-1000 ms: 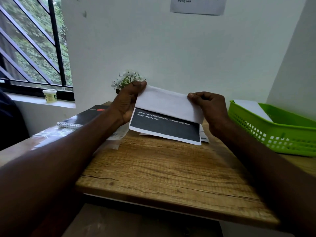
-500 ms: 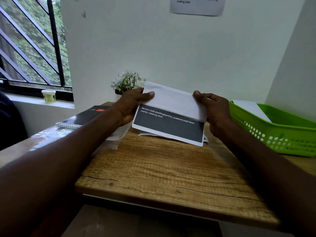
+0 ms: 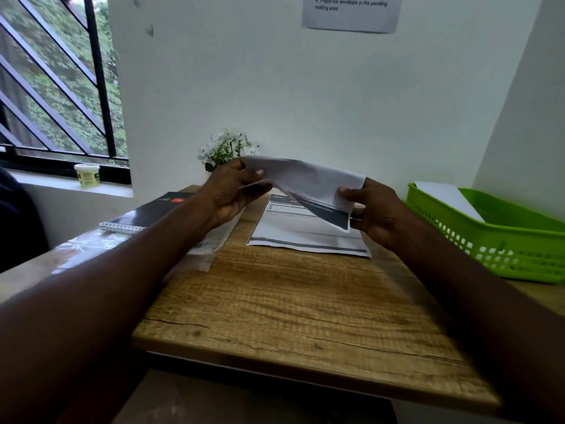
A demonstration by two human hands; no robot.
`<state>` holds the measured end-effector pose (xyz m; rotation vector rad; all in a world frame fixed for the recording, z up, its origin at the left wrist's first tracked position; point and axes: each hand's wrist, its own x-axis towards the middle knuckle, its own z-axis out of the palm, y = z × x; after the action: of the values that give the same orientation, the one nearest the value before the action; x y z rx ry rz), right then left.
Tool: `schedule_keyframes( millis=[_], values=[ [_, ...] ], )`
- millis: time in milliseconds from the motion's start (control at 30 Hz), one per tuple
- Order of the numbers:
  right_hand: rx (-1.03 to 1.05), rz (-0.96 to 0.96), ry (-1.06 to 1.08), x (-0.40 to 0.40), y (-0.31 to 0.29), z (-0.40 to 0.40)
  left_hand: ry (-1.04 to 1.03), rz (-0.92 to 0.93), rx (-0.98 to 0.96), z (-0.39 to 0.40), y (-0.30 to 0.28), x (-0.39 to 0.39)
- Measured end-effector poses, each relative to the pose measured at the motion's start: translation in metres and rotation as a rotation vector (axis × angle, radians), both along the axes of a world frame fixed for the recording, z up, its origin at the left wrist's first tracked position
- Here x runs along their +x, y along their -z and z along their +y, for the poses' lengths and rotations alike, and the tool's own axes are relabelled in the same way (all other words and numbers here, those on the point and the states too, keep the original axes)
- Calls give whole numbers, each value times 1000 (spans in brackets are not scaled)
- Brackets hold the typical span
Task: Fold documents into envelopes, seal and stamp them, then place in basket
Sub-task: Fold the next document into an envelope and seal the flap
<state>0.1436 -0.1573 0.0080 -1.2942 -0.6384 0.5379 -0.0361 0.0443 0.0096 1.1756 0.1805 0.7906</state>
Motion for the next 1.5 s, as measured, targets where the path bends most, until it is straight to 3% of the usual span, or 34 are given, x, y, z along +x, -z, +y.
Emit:
schedule_keyframes(
  millis=[133, 267, 500, 733, 833, 900, 1033, 1133, 1300, 1500],
  values=[
    [23, 36, -39, -3, -1, -1, -36, -7, 11, -2, -1, -1],
    [105, 248, -11, -5, -3, -4, 33, -18, -45, 0, -3, -2],
    [83, 218, 8, -1, -4, -7, 122, 47, -42, 0, -3, -2],
    [51, 31, 135, -1, 0, 0, 63, 11, -99, 2, -2, -2],
    [21, -57, 130, -3, 1, -1, 9, 116, -4, -1, 1, 0],
    [-38, -216, 120, -7, 1, 0, -56, 190, 104, -3, 4, 0],
    [-140, -749, 257, -15, 4, 2, -66, 182, 306, -12, 4, -1],
    [-194, -958, 274, -23, 6, 2, -116, 149, 455, -17, 5, -1],
    [-205, -1117, 202, -28, 7, 5, -49, 104, 528, -23, 4, -5],
    [-153, -1104, 199, -28, 6, 5, -103, 218, 539, -22, 4, -1]
  ],
)
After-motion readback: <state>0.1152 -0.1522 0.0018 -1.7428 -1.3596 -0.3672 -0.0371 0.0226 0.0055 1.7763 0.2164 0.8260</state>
